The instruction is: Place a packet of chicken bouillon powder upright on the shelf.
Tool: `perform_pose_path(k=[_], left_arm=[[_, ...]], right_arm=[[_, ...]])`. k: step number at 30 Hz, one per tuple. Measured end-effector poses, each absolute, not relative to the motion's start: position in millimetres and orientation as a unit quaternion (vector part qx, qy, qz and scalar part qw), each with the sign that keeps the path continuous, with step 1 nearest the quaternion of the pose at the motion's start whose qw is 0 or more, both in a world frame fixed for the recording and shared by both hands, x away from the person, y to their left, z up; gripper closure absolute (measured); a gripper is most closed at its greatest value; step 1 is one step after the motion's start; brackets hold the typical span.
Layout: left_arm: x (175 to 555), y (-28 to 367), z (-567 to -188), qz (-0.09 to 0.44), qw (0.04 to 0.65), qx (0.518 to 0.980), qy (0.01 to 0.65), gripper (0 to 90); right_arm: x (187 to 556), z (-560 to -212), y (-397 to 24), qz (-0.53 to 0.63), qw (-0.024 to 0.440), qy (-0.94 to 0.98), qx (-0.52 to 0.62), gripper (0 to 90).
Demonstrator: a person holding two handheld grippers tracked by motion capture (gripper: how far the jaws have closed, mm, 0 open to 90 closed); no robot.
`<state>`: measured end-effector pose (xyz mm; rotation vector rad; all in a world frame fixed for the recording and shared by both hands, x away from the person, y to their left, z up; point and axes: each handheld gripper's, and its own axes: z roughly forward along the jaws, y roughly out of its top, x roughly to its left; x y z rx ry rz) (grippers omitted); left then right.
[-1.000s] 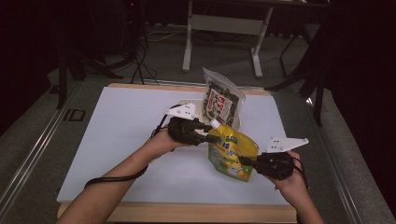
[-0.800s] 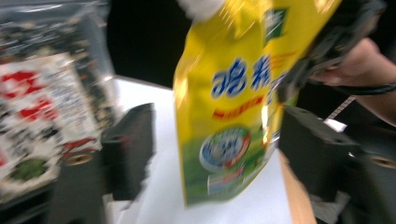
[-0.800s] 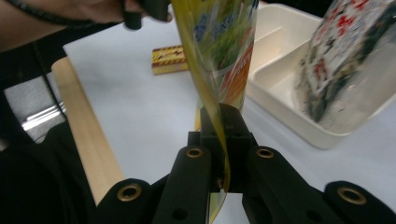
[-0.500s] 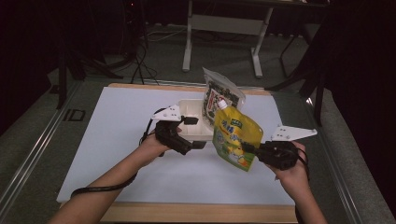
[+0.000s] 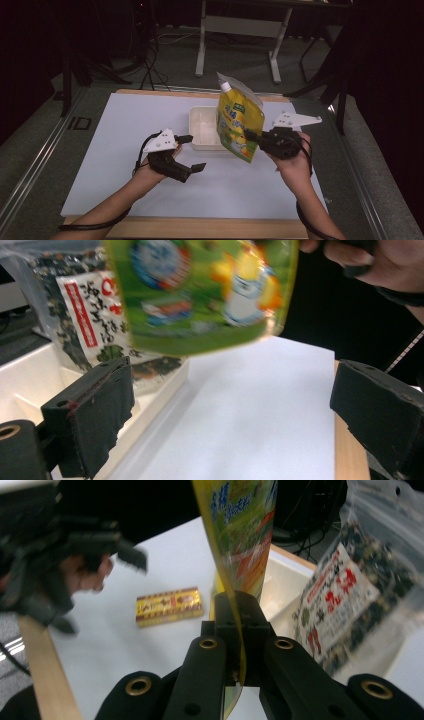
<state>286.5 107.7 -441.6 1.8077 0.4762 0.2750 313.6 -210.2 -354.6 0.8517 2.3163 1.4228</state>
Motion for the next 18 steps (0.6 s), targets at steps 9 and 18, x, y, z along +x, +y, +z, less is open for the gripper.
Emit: perform_pose_path(k=[9,18], left_arm=[[271.3,111.3,-463.8,0.127,0.577,0.779,0.211,4.2],[260.5,118.0,-482.5,0.128,0.570,0.780,0.227,3.6]], right_arm=[[342.3,-363.3,-176.6,0.504,0.149,0.792,0.310,90.0],[366.9,-378.2,-152.2,0.513,0.150,0.771,0.346,90.0]])
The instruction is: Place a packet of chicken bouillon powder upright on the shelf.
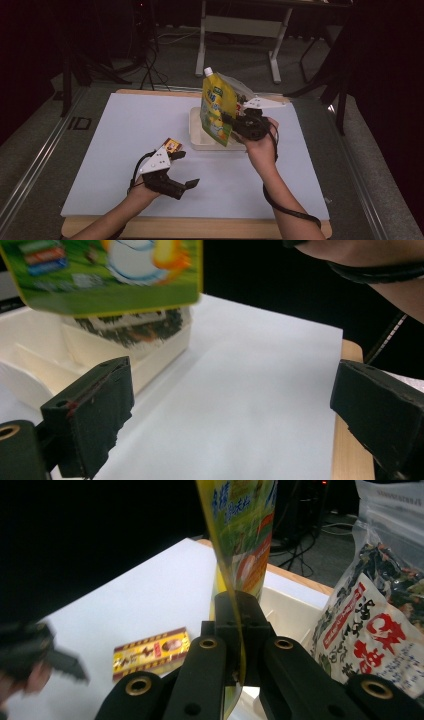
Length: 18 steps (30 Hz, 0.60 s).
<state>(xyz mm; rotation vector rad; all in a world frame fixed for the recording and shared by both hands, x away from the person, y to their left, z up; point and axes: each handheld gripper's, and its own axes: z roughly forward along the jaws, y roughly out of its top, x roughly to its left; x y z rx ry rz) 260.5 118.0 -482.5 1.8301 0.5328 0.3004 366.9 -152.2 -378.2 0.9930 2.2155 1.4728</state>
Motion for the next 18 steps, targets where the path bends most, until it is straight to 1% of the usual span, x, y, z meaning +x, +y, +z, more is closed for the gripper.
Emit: perform_pose_path(k=[2,5,8,18], left_arm=[[257.8,118.4,-487.4,0.132,0.569,0.778,0.232,3.5],[254.1,117.8,-493.6,0.138,0.563,0.781,0.233,3.5],[251.7,118.4,-497.0,0.134,0.567,0.777,0.236,3.5],[250.9,120.1,-500.2,0.141,0.568,0.776,0.235,3.6]], right_arm=[[371.3,-382.7,-147.1,0.510,0.154,0.768,0.354,90.0],[375.9,-390.3,-139.9,0.501,0.173,0.764,0.368,90.0],[380.4,-398.9,-136.0,0.494,0.186,0.757,0.384,90.0],[403.2,-422.9,-126.6,0.491,0.193,0.732,0.432,90.0]])
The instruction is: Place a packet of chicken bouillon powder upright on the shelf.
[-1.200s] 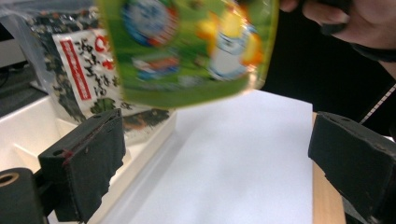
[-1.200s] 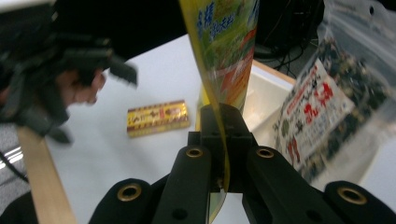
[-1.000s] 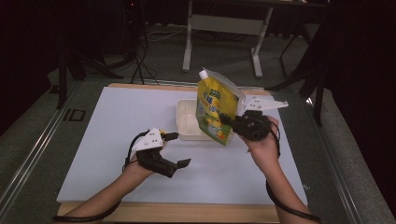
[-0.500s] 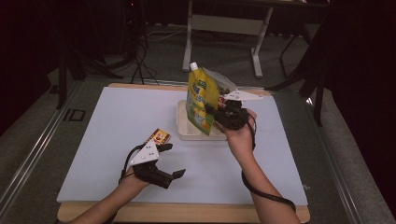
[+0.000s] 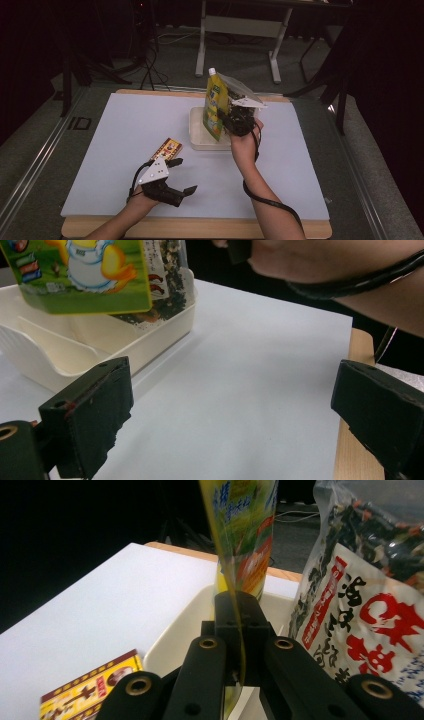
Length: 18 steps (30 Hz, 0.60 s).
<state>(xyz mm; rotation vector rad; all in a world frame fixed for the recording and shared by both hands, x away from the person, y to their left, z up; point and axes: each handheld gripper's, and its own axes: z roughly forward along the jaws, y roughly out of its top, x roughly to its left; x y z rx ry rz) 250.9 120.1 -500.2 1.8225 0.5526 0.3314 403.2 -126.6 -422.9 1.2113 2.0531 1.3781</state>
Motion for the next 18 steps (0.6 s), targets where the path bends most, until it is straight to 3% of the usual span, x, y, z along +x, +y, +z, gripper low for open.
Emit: perform_pose_path(k=[18], left_arm=[[253.3,119.4,-505.9,0.133,0.568,0.776,0.239,3.6]], right_arm=[[412.5,-450.0,-106.6,0.476,0.208,0.734,0.437,90.0]])
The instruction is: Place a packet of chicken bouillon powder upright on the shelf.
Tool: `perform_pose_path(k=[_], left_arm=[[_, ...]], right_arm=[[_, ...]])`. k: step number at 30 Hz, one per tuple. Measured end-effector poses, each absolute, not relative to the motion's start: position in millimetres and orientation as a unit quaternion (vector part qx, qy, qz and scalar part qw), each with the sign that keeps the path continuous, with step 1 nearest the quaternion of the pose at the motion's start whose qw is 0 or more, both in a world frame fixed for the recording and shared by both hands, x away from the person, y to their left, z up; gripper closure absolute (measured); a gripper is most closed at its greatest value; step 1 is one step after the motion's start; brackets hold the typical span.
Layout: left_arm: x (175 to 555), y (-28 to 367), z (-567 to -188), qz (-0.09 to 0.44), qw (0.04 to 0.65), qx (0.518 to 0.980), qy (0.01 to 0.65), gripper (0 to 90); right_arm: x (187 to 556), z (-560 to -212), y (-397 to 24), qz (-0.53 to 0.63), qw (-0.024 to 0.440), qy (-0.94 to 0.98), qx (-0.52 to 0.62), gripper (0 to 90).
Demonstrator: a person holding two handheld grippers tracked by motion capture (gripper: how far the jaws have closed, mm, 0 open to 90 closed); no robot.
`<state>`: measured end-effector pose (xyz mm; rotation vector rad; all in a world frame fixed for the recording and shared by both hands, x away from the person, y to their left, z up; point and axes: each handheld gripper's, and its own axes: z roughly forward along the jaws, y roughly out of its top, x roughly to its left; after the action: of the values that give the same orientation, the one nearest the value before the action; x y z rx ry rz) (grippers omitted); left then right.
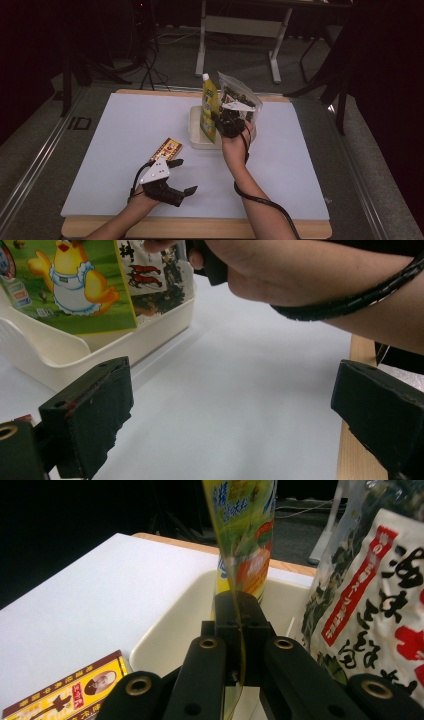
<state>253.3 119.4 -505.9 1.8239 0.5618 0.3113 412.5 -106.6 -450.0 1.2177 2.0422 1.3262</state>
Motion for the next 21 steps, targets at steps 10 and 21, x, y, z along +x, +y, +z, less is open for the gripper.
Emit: perform_pose_path(k=[10,21], left_arm=[[254.6,118.7,-507.6,0.130,0.567,0.777,0.240,3.7],[254.6,118.9,-507.9,0.128,0.567,0.777,0.240,3.7]], right_arm=[[417.5,-454.7,-103.2,0.490,0.193,0.726,0.442,90.0],[418.3,-460.5,-100.4,0.479,0.215,0.740,0.420,90.0]])
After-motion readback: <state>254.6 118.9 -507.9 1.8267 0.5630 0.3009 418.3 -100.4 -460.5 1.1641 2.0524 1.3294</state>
